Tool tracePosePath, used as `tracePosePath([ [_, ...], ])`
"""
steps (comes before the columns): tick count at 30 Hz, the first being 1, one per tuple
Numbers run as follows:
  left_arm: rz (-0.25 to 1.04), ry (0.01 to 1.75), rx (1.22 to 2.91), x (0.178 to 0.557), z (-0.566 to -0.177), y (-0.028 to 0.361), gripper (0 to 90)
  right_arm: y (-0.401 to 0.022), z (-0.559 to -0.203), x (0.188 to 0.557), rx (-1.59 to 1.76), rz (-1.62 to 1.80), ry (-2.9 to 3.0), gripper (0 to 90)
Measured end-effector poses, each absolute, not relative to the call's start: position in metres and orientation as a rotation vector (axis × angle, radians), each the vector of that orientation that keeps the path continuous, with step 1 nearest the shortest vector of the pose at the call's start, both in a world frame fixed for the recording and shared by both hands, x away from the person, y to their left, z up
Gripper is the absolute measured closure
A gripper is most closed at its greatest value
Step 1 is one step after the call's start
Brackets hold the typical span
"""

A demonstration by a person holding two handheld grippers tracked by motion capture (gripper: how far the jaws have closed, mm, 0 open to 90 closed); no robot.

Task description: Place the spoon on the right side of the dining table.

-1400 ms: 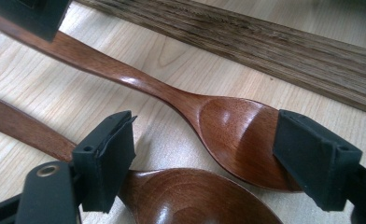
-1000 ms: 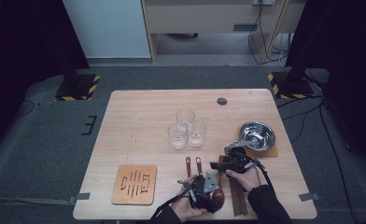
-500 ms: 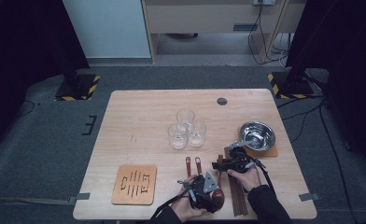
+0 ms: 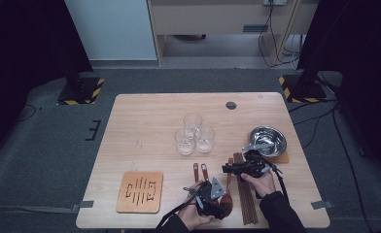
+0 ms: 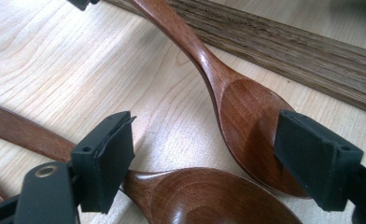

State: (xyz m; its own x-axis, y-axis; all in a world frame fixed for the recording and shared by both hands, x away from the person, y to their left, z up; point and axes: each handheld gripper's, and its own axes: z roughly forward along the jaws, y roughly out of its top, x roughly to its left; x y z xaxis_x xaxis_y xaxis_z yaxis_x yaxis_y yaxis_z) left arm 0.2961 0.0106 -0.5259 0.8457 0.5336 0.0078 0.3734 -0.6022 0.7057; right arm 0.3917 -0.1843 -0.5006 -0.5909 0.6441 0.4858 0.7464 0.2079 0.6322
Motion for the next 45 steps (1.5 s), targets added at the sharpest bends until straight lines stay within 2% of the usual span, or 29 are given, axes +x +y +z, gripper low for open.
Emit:
tracePosePath([
  [45,0.295,0.692,2.286,0.300,-0.525,0.015,19.3,-0.196,-0.478,0.389,-1.273,-1.514,-2.178,83.4],
])
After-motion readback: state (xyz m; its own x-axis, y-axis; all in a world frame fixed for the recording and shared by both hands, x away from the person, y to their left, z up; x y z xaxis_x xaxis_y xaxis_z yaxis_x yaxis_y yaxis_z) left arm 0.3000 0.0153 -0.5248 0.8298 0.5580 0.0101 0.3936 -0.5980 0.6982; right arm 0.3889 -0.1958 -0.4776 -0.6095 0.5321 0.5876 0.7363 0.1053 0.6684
